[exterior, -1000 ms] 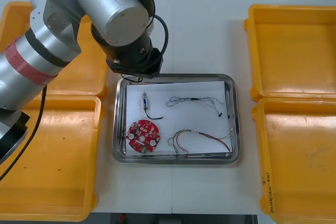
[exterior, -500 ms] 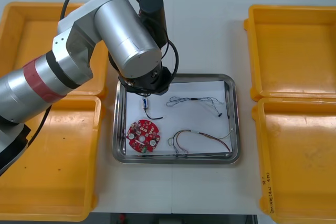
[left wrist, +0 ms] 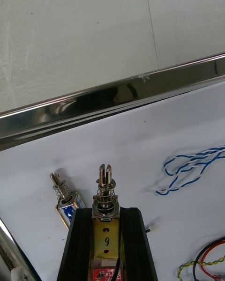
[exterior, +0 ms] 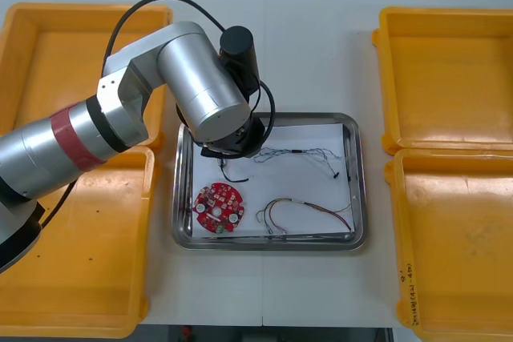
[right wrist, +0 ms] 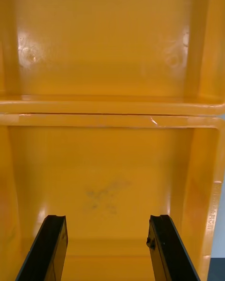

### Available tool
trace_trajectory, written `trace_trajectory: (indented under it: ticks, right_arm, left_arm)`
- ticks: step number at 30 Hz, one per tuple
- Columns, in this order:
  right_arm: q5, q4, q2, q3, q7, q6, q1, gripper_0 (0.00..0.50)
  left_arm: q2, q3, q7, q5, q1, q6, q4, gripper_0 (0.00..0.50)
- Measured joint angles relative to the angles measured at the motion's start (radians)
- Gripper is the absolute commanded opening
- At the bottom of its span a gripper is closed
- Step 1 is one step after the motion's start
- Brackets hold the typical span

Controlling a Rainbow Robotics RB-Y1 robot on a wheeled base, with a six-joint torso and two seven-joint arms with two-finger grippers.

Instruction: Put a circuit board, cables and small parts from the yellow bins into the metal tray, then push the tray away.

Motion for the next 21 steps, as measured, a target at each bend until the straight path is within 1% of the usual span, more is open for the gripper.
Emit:
trace_trajectory:
  ticks: [5,6,7,8,10,11,12,13,19,21]
  right_arm:
    - [0.014,-0.009,0.036,0.0,-0.001,0.0,0.008,0.5]
    - [0.018,-0.012,0.043,0.0,-0.003,0.0,0.012,0.5]
    - [0.023,-0.015,0.05,0.0,-0.007,0.0,0.017,0.5]
    - [0.026,-0.018,0.056,0.0,-0.01,0.0,0.022,0.5]
    - [0.032,-0.023,0.067,0.0,-0.01,0.0,0.032,0.5]
    - [0.033,-0.026,0.071,0.0,-0.01,0.0,0.038,0.5]
    - [0.033,-0.027,0.074,0.0,-0.01,0.0,0.044,0.5]
    - [0.033,-0.029,0.075,0.0,-0.01,0.0,0.05,0.5]
    - [0.038,-0.043,0.075,0.0,-0.015,0.0,0.082,0.5]
    - [0.044,-0.046,0.075,0.0,-0.039,0.0,0.089,0.5]
  left_arm:
    - [-0.003,-0.001,0.006,0.0,0.0,0.0,0.001,0.013]
    - [-0.004,-0.001,0.008,0.0,0.0,-0.001,0.001,0.023]
    - [-0.004,-0.001,0.009,0.0,0.0,-0.001,0.001,0.058]
    - [-0.004,-0.001,0.009,0.0,0.0,-0.001,0.001,0.104]
    - [-0.005,-0.001,0.01,0.0,0.0,-0.001,0.002,0.315]
    - [-0.005,-0.001,0.01,0.0,0.0,-0.001,0.002,0.43]
    - [-0.005,-0.001,0.011,0.0,0.0,-0.001,0.002,0.488]
    - [-0.005,-0.001,0.012,0.0,0.0,-0.001,0.002,0.5]
    - [-0.006,-0.001,0.012,0.0,0.0,-0.002,0.002,0.5]
    - [-0.006,-0.001,0.012,0.0,0.0,-0.002,0.002,0.5]
